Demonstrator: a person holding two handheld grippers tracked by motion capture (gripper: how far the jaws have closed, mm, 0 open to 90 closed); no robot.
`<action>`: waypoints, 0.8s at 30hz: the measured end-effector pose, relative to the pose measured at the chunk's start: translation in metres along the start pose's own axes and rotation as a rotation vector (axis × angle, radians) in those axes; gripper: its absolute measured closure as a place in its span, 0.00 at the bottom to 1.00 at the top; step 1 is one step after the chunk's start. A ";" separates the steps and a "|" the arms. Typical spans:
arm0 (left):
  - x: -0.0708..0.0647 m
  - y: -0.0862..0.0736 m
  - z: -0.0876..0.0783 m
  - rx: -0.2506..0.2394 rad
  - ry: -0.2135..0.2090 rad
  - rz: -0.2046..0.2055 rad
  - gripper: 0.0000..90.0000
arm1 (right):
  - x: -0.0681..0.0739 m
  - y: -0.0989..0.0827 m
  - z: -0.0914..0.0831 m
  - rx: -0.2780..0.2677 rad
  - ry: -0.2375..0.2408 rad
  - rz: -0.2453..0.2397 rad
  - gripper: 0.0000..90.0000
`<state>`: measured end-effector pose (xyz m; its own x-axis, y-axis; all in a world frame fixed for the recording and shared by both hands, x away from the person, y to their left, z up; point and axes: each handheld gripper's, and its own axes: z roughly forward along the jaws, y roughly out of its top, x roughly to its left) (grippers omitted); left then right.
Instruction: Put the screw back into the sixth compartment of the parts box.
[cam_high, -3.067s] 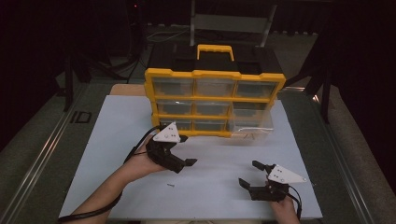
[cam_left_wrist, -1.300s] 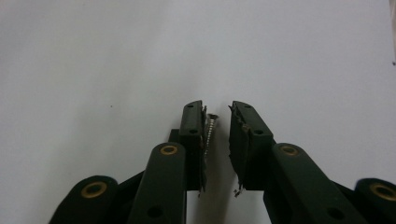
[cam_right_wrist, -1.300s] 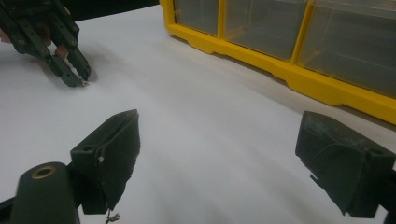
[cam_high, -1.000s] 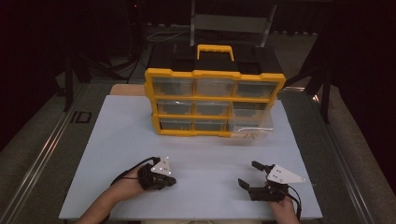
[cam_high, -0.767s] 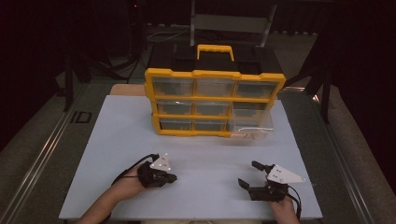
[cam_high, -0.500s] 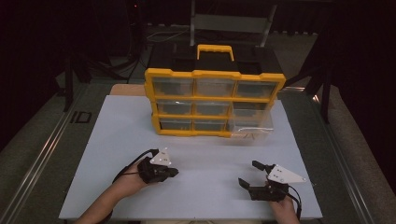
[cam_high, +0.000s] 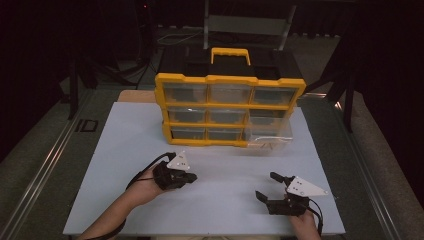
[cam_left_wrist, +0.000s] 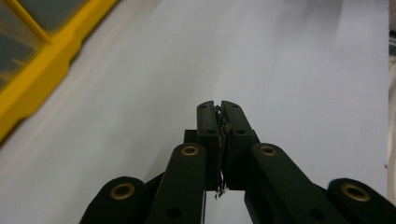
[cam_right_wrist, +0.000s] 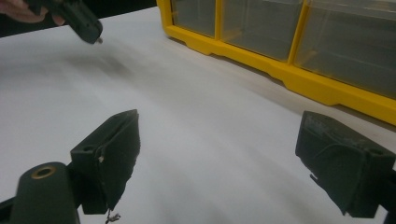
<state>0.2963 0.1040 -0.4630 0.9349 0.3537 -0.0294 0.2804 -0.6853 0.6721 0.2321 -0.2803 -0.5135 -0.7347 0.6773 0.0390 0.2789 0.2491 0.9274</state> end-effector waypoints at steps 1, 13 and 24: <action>0.000 0.002 -0.001 -0.007 -0.006 0.000 0.98 | 0.000 0.000 0.000 0.001 -0.001 -0.001 0.15; 0.005 0.032 -0.013 -0.032 0.037 0.024 0.98 | -0.001 0.000 -0.002 -0.006 0.001 0.008 0.15; 0.009 0.058 -0.019 -0.052 0.035 0.028 0.98 | -0.001 0.001 -0.002 -0.011 0.003 0.017 0.15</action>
<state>0.3172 0.0791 -0.4101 0.9339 0.3572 0.0157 0.2413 -0.6620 0.7096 0.2320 -0.2823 -0.5120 -0.7318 0.6793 0.0559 0.2843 0.2296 0.9308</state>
